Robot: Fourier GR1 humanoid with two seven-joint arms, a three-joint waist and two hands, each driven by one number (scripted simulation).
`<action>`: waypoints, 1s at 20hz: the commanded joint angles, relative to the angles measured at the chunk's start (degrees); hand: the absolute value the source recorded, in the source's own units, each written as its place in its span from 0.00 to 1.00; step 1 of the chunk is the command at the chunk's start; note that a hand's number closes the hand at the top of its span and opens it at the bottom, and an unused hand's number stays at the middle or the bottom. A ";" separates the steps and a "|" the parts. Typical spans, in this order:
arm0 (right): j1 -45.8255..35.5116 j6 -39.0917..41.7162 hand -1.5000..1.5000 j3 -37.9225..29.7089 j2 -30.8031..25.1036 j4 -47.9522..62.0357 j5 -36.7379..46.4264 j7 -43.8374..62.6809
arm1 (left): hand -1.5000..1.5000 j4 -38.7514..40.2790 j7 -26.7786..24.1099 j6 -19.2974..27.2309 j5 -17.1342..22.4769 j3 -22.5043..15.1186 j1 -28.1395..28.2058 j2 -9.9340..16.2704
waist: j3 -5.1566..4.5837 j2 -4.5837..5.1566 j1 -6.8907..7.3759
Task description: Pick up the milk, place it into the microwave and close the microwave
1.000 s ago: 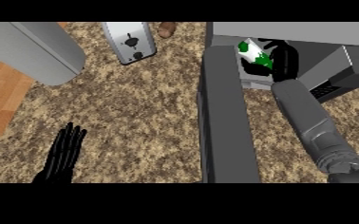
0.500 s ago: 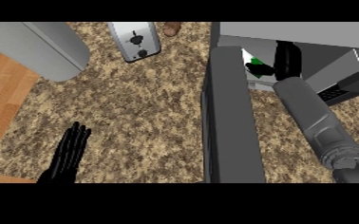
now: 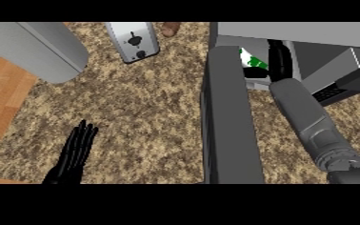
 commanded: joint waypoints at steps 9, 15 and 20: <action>5.75 10.15 0.00 -7.23 0.84 -1.41 -7.38 -9.61 | 0.00 0.00 0.50 0.21 -1.93 -2.28 -1.40 -1.41 | -0.04 -0.80 -1.98; 10.87 14.59 0.00 -9.46 1.07 -1.39 -9.72 -14.91 | 0.00 -0.87 2.61 1.74 -3.57 -4.29 -2.28 -3.28 | -0.11 -1.42 -3.27; 13.82 22.61 0.00 -9.53 1.98 -1.34 -10.49 -17.99 | 0.00 1.49 1.96 2.52 -5.39 -5.41 -2.71 -4.73 | -0.19 -1.88 -4.20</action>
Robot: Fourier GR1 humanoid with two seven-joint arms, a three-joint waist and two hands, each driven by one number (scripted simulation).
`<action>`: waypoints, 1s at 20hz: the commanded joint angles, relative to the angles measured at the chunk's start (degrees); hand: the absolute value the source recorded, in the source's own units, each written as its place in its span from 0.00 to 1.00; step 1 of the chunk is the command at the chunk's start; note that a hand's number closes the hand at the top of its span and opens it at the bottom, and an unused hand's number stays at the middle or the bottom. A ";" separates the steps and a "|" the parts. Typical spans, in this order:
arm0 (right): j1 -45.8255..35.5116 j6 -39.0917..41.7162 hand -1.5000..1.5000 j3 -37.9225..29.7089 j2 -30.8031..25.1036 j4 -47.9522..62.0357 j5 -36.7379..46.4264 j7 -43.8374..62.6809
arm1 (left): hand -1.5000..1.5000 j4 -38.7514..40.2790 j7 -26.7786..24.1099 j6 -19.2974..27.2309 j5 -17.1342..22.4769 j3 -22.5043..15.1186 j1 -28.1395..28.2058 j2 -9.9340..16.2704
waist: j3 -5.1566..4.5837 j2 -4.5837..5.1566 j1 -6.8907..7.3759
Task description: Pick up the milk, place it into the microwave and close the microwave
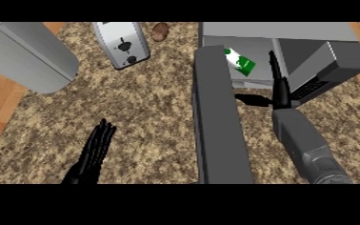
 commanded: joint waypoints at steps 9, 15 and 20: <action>11.84 15.76 0.00 0.13 1.35 -2.33 -2.47 -9.46 | 0.00 -1.82 5.19 2.48 -2.82 -1.72 -2.68 -2.93 | -0.15 -1.10 -2.30; 17.86 28.09 0.00 -1.22 2.85 -4.50 -6.06 -14.44 | 0.00 -0.10 4.37 -1.56 -0.56 -4.42 -1.41 -3.33 | -0.17 -1.39 -3.14; 21.76 35.84 0.00 -0.22 1.72 -9.78 -7.77 -13.02 | 1.00 3.65 7.36 -4.01 -2.29 -2.79 -6.07 -0.22 | -0.26 -1.58 -3.95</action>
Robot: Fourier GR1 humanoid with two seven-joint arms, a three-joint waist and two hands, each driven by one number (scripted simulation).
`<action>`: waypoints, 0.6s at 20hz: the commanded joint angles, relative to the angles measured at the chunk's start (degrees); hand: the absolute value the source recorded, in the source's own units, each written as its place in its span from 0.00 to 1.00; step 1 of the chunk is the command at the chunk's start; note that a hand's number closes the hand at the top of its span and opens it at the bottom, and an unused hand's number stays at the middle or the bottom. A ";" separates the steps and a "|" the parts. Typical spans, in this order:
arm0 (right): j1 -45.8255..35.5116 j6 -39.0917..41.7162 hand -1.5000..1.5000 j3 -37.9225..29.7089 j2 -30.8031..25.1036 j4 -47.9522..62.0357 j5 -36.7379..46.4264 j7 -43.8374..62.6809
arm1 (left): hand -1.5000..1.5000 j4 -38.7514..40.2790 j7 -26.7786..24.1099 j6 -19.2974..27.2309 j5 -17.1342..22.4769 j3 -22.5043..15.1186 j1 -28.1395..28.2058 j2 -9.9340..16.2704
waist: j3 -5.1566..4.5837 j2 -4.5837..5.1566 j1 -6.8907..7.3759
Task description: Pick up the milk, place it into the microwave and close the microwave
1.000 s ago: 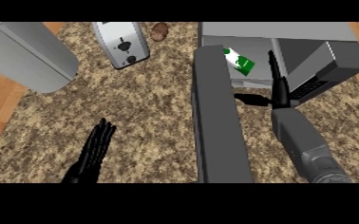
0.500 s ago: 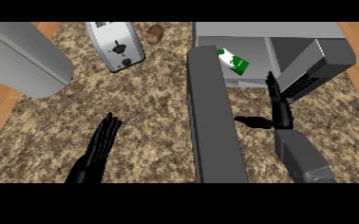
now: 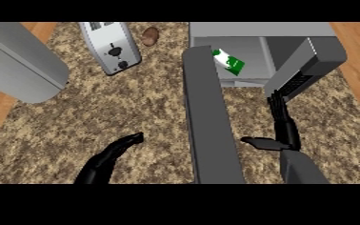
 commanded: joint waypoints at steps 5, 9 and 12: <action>9.37 12.87 0.00 1.55 -1.48 -10.68 -3.42 -4.19 | 1.00 5.49 2.59 0.25 -6.03 -2.25 -3.44 0.49 | -0.08 -0.23 -1.00; 13.76 13.02 0.00 3.36 -1.69 -19.11 -4.66 -0.65 | 1.00 7.31 3.69 0.79 -12.64 -6.36 -5.94 0.73 | -0.12 -0.39 -1.49; 16.73 13.48 0.00 4.84 -1.67 -25.98 -5.87 3.56 | 1.00 12.69 3.11 -0.36 -16.15 -8.82 -8.80 0.54 | -0.19 -0.41 -1.95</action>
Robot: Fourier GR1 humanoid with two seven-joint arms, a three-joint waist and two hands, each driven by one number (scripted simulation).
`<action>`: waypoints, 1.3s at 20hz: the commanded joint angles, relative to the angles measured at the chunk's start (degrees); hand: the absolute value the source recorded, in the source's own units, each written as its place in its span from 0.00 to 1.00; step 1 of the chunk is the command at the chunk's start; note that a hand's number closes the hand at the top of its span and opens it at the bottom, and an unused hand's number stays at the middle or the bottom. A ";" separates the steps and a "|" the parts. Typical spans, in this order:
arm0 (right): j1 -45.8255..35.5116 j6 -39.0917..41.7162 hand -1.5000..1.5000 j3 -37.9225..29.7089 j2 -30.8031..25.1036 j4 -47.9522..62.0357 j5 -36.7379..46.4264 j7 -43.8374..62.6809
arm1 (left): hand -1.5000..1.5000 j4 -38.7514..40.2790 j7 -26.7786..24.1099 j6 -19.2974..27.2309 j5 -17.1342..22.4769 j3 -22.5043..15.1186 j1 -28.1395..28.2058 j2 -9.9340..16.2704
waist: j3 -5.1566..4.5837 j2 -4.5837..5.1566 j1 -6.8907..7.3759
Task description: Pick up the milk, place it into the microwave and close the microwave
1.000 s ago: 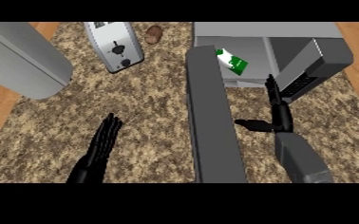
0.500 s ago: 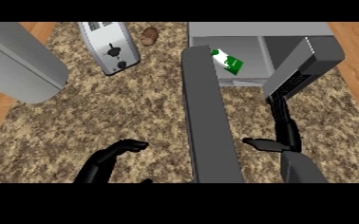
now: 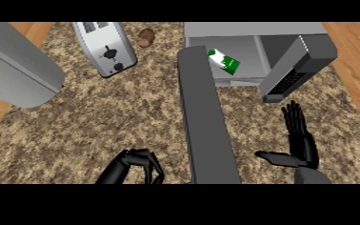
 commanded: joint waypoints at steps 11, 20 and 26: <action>23.06 10.74 0.00 3.45 -2.39 -38.68 -11.67 13.48 | 1.00 21.16 -0.85 3.28 -7.15 -12.42 -12.31 -12.14 | -0.05 0.37 0.05; 29.96 14.91 0.00 6.31 -3.36 -56.74 -18.49 20.47 | 1.00 31.24 2.77 14.82 8.52 -23.56 -30.04 -12.34 | -0.14 0.85 -2.41; 29.63 17.06 0.00 5.32 -6.71 -57.64 -20.89 22.70 | 1.00 33.29 4.51 21.49 15.91 -27.96 -39.70 -12.35 | -0.13 1.52 -5.17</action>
